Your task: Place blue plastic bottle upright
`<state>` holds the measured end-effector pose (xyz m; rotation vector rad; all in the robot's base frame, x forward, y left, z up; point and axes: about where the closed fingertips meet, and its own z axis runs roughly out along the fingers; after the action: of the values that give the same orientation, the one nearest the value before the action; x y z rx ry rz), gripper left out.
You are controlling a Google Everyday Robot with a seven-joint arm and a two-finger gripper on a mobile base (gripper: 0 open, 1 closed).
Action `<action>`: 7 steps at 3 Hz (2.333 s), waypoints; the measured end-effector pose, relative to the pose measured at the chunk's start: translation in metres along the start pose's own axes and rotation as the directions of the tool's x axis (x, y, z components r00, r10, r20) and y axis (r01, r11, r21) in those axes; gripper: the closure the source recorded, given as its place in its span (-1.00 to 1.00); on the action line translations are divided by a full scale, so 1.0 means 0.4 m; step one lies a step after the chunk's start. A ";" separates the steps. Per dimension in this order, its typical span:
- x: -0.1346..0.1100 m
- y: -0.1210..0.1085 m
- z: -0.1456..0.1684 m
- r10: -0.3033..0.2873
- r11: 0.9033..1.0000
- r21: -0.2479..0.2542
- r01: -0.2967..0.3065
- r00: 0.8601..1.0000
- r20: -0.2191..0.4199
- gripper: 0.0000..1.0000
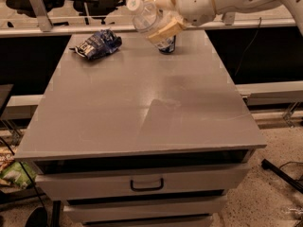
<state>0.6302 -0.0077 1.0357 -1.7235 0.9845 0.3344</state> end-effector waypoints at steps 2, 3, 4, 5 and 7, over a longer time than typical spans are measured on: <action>0.003 -0.012 0.051 0.108 0.973 0.182 -0.141 0.978 0.180 1.00; 0.006 -0.010 0.070 0.138 0.955 0.221 -0.195 0.958 0.251 1.00; 0.012 -0.007 0.087 0.152 0.949 0.225 -0.220 0.946 0.286 1.00; 0.012 -0.007 0.089 0.153 0.949 0.224 -0.222 0.945 0.289 1.00; 0.014 -0.020 0.106 0.389 0.848 0.104 -0.520 0.744 0.544 1.00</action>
Offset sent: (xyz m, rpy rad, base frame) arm 0.0151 0.0229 -0.0155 0.4687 0.0854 -0.0936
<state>0.6498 0.0283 1.0206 -1.0511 0.9924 0.9009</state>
